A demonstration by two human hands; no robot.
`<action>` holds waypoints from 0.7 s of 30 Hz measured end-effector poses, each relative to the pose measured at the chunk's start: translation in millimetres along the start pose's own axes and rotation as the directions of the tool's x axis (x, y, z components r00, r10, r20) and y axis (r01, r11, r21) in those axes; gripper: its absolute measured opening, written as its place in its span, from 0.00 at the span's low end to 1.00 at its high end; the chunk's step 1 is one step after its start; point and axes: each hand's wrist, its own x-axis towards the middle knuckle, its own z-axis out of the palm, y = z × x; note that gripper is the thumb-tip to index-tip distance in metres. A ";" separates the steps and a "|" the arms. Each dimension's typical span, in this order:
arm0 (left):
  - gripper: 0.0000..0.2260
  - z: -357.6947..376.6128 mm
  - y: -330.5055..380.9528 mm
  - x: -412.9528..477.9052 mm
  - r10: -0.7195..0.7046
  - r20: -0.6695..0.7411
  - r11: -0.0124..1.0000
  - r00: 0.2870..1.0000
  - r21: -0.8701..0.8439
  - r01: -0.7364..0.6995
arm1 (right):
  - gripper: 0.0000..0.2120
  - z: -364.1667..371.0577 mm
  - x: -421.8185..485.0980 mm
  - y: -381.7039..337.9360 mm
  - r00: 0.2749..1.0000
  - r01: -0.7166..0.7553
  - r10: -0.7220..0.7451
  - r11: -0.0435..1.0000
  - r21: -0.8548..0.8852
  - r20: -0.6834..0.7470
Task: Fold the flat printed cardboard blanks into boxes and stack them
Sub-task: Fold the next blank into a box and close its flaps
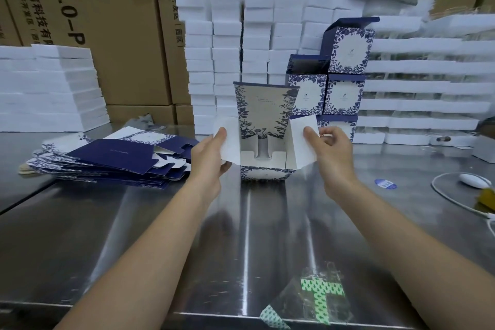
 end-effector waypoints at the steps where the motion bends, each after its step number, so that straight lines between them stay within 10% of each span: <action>1: 0.12 1.4 -1.5 0.2 0.027 0.013 0.999 1.000 0.030 -0.027 | 0.10 0.0 -2.7 -2.3 0.988 0.143 -0.148 0.985 -0.097 -0.045; 4: 0.14 6.2 -2.0 -7.1 0.130 0.029 0.983 0.991 0.129 -0.132 | 0.07 0.7 -11.9 -13.1 0.759 0.600 -0.648 0.662 -0.449 0.058; 7: 0.18 11.4 -3.1 -12.0 0.295 0.074 0.923 0.953 0.236 -0.304 | 0.06 9.7 -25.2 -19.6 0.451 0.812 -0.835 0.237 -0.533 0.317; 13: 0.17 18.4 -2.9 -22.5 0.473 0.183 0.791 0.862 0.344 -0.507 | 0.15 33.0 -40.8 -7.0 0.663 0.745 -0.349 0.221 -0.629 0.663; 21: 0.10 27.7 -10.0 -29.5 0.404 0.468 0.774 0.786 0.284 -0.566 | 0.11 11.3 -18.9 5.1 0.831 0.551 -0.031 0.197 -0.811 0.556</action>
